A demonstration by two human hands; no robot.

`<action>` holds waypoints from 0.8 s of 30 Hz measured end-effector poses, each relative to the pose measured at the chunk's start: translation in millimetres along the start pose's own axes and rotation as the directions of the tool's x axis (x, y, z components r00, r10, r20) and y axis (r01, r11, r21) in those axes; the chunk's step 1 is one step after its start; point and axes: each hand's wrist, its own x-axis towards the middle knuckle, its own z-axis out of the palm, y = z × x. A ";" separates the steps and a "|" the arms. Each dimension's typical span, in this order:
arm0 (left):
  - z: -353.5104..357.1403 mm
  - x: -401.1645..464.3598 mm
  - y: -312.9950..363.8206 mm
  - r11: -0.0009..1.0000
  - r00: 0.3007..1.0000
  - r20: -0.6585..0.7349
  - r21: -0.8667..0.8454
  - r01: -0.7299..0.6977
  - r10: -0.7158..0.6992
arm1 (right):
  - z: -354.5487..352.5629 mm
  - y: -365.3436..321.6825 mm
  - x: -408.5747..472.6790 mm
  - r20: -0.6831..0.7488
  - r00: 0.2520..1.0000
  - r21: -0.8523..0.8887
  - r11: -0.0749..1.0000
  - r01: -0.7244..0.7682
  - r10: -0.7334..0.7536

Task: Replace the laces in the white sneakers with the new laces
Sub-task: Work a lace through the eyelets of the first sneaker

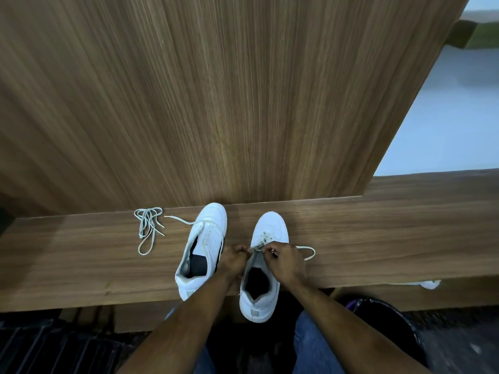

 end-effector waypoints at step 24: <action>-5.0 -2.2 4.4 1.000 0.999 0.051 0.016 -0.002 0.001 | 0.8 4.0 -3.9 0.069 0.994 0.210 0.976 0.064 -0.080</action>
